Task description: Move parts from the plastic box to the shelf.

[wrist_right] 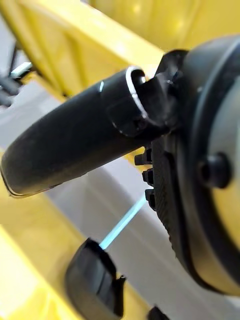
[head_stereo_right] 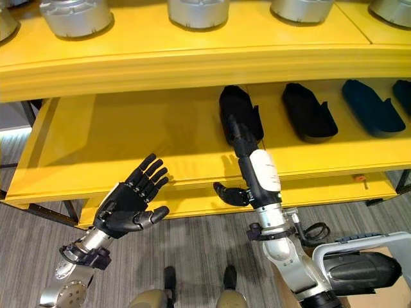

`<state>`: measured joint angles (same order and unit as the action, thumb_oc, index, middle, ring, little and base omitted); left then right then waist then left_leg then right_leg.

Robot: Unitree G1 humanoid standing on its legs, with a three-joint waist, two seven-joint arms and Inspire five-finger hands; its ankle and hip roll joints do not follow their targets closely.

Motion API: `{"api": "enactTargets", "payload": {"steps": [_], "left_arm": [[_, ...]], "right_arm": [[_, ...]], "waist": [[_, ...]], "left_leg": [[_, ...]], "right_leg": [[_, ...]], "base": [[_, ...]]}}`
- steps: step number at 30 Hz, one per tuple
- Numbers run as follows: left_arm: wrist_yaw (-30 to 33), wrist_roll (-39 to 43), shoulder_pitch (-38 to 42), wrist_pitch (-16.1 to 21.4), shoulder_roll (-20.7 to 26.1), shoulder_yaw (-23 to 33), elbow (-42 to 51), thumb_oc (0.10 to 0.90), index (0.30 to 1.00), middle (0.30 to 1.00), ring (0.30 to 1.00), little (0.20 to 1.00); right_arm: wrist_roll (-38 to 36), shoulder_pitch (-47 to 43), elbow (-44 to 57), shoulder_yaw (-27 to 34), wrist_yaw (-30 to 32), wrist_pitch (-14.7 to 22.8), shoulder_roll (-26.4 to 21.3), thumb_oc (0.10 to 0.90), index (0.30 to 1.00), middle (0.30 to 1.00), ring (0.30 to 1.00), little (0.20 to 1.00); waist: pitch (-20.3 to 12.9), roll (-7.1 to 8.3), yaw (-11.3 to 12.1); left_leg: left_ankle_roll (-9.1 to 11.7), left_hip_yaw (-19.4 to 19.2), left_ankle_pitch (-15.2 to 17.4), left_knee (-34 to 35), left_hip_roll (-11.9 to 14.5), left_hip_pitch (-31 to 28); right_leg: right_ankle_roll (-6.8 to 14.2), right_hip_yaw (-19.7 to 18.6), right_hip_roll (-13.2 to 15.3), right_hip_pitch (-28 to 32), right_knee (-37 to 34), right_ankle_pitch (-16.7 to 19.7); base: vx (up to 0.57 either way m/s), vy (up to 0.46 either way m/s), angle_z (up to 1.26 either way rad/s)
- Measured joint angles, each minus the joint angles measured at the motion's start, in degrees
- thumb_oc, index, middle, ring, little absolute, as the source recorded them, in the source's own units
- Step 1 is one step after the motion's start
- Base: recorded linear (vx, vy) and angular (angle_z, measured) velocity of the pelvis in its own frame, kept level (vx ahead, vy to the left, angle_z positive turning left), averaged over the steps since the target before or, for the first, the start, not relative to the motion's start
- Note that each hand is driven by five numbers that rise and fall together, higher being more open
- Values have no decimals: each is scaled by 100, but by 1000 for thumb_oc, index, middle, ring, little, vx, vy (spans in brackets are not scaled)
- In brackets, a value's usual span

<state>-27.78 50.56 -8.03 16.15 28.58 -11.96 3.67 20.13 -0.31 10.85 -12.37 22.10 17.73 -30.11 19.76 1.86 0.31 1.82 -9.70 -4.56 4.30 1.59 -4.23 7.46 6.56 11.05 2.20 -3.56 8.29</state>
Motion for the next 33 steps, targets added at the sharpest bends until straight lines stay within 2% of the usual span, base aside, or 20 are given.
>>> {"api": "enactTargets", "payload": {"steps": [3,4,5,6,8,9,10,12,14,16,17,18,19,20,22,23,26,30,32,33], "left_arm": [[55,-36,-53,66,-4,-11,-51,900,1000,1000,1000,1000],[98,-97,-64,113,-4,-14,-77,900,1000,1000,1000,1000],[122,-199,71,134,-15,-103,-154,900,1000,1000,1000,1000],[125,-199,142,166,-10,-183,-139,900,1000,1000,1000,1000],[82,-195,189,349,31,-233,-118,900,1000,1000,1000,1000],[85,-194,215,402,86,-243,-132,900,1000,1000,1000,1000],[86,-194,229,425,157,-248,-135,900,1000,1000,1000,1000],[84,-196,221,493,221,-252,-251,900,1000,1000,1000,1000],[83,-200,236,497,172,-254,-332,900,1000,1000,1000,1000],[77,-196,243,545,135,-240,-331,900,1000,1000,1000,1000],[90,-193,227,550,103,-234,-329,900,1000,1000,1000,1000],[102,-185,175,556,53,-170,-316,900,1000,1000,1000,1000],[113,-165,101,606,67,-111,-310,900,1000,1000,1000,1000],[119,-146,64,637,112,-80,-323,900,1000,1000,1000,1000],[125,-153,23,631,-121,-185,-361,900,1000,1000,1000,1000],[120,-172,18,626,-141,-223,-360,900,1000,1000,1000,1000],[140,-305,-33,621,-228,-367,-376,900,1000,1000,1000,1000],[225,-362,-62,591,-255,-362,-529,900,1000,1000,1000,1000],[229,-360,-71,582,-261,-364,-603,900,1000,1000,1000,1000],[232,-350,-61,573,-286,-382,-606,900,1000,1000,1000,1000]], "right_arm": [[-5,81,-5,-86,30,93,118,900,1000,1000,1000,1000],[-8,45,-18,-108,71,94,197,900,1000,1000,1000,1000],[-14,115,-39,-88,271,110,192,900,1000,1000,1000,1000],[-15,158,-77,-73,407,140,177,900,1000,1000,1000,1000],[-15,157,-161,-72,545,261,162,900,1000,1000,1000,1000],[-15,160,-172,-74,598,340,164,900,1000,1000,1000,1000],[-15,148,-172,-80,612,380,169,900,1000,1000,1000,1000],[-15,-66,-285,-201,624,393,156,900,1000,1000,1000,1000],[-74,-141,-267,-231,639,392,137,900,1000,1000,1000,1000],[-119,-229,-267,-236,693,380,75,900,1000,1000,1000,1000],[-133,-229,-273,-263,721,300,0,900,1000,1000,1000,1000],[-141,-267,-294,-325,696,232,-7,900,1000,1000,1000,1000],[-170,-253,-253,-438,690,178,7,900,1000,1000,1000,1000],[-225,-213,-200,-506,692,166,-1,900,1000,1000,1000,1000],[-372,-236,-273,-468,799,-33,-64,900,1000,1000,1000,1000],[-432,-236,-322,-464,838,-78,-86,900,1000,1000,1000,1000],[-703,-191,-778,-166,910,-284,-209,900,1000,1000,1000,1000],[-807,-16,-983,202,886,-449,-233,900,1000,1000,1000,1000],[-850,92,-983,272,878,-487,-240,900,1000,1000,1000,1000],[-886,173,-983,294,820,-482,-266,900,1000,1000,1000,1000]], "waist": [[-16,131,11],[-12,111,52],[-21,63,-170],[-21,-1,-177],[-49,-34,-97],[-57,-22,-43],[-68,-9,3],[-78,-71,52],[-94,-106,42],[-114,-124,44],[-154,-226,-44],[-191,-295,119],[-275,-249,259],[-411,-132,286],[-603,-394,105],[-618,-418,72],[-720,-586,-199],[-722,-589,-411],[-720,-585,-488],[-717,-571,-607]], "left_leg": [[-87,-616,95,10,31,-163],[-124,-890,188,7,155,-184],[-193,-929,215,-51,246,-196],[-202,-1000,211,-113,331,-184],[-186,-1220,204,-261,495,-93],[-171,-1285,202,-330,535,-23],[-113,-1340,179,-373,548,40],[-50,-1622,140,-487,652,114],[-17,-1818,149,-511,733,101],[144,-2098,125,-550,867,89],[304,-2383,94,-634,1180,72],[376,-2625,98,-730,1396,-7],[424,-2855,111,-836,1553,-112],[446,-2920,119,-899,1543,-133],[215,-2889,-70,-781,1757,-147],[164,-2859,-109,-780,1776,-176],[196,-2940,-237,-839,1930,-206],[298,-3093,-462,-862,1931,-225],[236,-3103,-566,-908,1938,-243],[482,-3058,-812,-940,1945,-264]], "right_leg": [[-97,540,-60,-271,66,389],[9,754,-88,-388,66,649],[43,1054,60,-435,619,189],[-116,1144,158,-515,1293,-211],[-92,1167,444,-603,2324,-776],[-98,1251,609,-505,2492,-896],[-28,1261,630,-356,2307,-876],[-95,1558,449,-445,1985,-844],[-130,1546,338,-409,1689,-826],[-299,1600,180,-375,1245,-756],[-566,1965,62,-404,1171,-860],[-865,2414,136,-472,1657,-1174],[-906,2628,191,-511,2013,-1403],[-690,2692,244,-532,1965,-1280],[-863,2442,-195,-598,1734,-1176],[-879,2396,-259,-606,1726,-1169],[-949,2126,-488,-850,1625,-1175],[-1045,1895,-489,-1147,1852,-1245],[-1051,1780,-481,-1156,1844,-1246],[-1089,1750,-514,-1210,1913,-1292]], "base": [[-130,86,-104],[-202,28,-110],[-219,16,-80],[-183,-8,-48],[-113,-36,-57],[-127,-77,-52],[-116,-95,-52],[-99,-149,-79],[-75,-197,-70],[-30,-267,-73],[-39,-422,-112],[-45,-468,-130],[-30,-307,-129],[-22,-301,-99],[-10,-390,-76],[-11,-321,-75],[14,-278,-67],[34,-212,-53],[50,-301,-25],[48,-290,-25]]}}
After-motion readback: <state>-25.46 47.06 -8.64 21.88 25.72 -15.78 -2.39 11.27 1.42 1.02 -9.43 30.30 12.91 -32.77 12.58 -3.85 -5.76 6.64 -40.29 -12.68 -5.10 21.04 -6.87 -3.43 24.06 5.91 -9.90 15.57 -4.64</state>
